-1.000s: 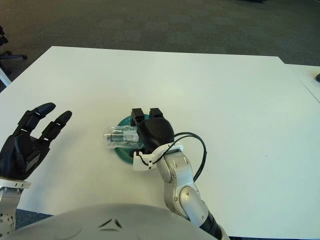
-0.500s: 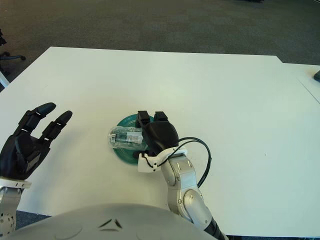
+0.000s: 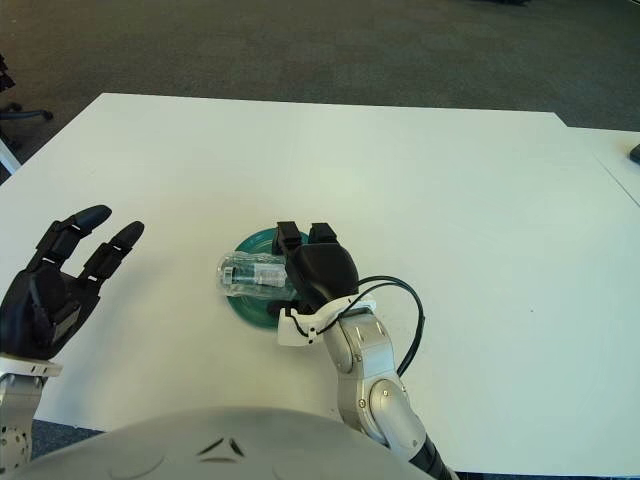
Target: Put the bottle into the plate.
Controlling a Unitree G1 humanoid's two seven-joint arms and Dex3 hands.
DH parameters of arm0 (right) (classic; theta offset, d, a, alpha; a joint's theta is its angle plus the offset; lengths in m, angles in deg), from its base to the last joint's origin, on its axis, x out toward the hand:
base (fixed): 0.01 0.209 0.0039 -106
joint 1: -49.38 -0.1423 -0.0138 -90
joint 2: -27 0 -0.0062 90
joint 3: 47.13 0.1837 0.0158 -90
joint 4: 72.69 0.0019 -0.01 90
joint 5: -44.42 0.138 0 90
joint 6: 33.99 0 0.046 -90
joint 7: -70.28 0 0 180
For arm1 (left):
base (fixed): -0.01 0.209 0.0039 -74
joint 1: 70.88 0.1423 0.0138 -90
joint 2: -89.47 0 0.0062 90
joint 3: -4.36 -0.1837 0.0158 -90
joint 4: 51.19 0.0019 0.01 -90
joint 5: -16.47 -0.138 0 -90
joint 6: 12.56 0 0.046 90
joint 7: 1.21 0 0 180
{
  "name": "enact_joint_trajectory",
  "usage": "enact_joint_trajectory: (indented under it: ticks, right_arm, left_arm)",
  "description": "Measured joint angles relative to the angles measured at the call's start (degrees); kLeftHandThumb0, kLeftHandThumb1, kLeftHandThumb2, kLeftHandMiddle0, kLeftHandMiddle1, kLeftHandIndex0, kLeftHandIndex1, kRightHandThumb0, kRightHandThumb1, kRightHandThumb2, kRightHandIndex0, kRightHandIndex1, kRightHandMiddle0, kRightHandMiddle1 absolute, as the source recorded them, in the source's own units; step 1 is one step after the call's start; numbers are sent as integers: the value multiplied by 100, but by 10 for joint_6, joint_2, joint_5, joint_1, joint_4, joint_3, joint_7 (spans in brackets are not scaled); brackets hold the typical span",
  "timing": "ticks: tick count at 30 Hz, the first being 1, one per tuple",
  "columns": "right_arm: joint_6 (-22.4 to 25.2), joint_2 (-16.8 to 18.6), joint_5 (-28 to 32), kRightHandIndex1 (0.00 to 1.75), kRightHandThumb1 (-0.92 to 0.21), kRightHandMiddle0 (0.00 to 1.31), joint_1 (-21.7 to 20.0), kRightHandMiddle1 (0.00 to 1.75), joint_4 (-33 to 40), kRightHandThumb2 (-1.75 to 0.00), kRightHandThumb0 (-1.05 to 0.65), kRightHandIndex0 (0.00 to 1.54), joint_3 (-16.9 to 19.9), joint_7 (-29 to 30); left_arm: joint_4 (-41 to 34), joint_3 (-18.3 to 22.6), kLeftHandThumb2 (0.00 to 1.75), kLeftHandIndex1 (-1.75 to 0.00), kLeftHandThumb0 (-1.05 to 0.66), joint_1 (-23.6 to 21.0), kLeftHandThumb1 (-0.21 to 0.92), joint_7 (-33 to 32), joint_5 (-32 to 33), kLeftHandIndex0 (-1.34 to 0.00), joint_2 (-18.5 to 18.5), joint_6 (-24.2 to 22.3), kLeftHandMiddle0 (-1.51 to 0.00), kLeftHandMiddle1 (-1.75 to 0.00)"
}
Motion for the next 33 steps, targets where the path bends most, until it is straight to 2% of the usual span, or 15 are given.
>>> enact_joint_trajectory:
  ticks: [9, 10, 13, 16, 33]
  right_arm:
    - [0, 0, 1, 175, -50, 107, 12, 175, 0, -116, -35, 127, 8, 3]
    - [0, 0, 2, 175, -50, 108, 13, 175, 0, -116, -36, 128, 9, 4]
    - [0, 3, 5, 175, -50, 109, 12, 175, -6, -116, -37, 129, 14, 18]
    - [0, 6, 8, 175, -51, 109, 12, 175, -14, -116, -38, 129, 21, 32]
    - [4, 15, 29, 175, -52, 110, 25, 175, -55, -115, -39, 127, 32, 90]
  left_arm:
    - [1, 10, 48, -110, -61, 0, 92, 0, 3, -9, -3, 0, -41, -29]
    - [1, 12, 57, -105, -65, 0, 92, 1, 4, -6, -4, 0, -37, -27]
    - [33, 18, 70, -99, -70, 4, 92, 54, 18, -2, -11, 22, -33, -24]
    - [58, 23, 73, -97, -72, 6, 92, 88, 24, -1, -15, 34, -32, -23]
    - [70, 52, 77, -93, -72, 24, 92, 107, 34, 0, -27, 35, -31, -21]
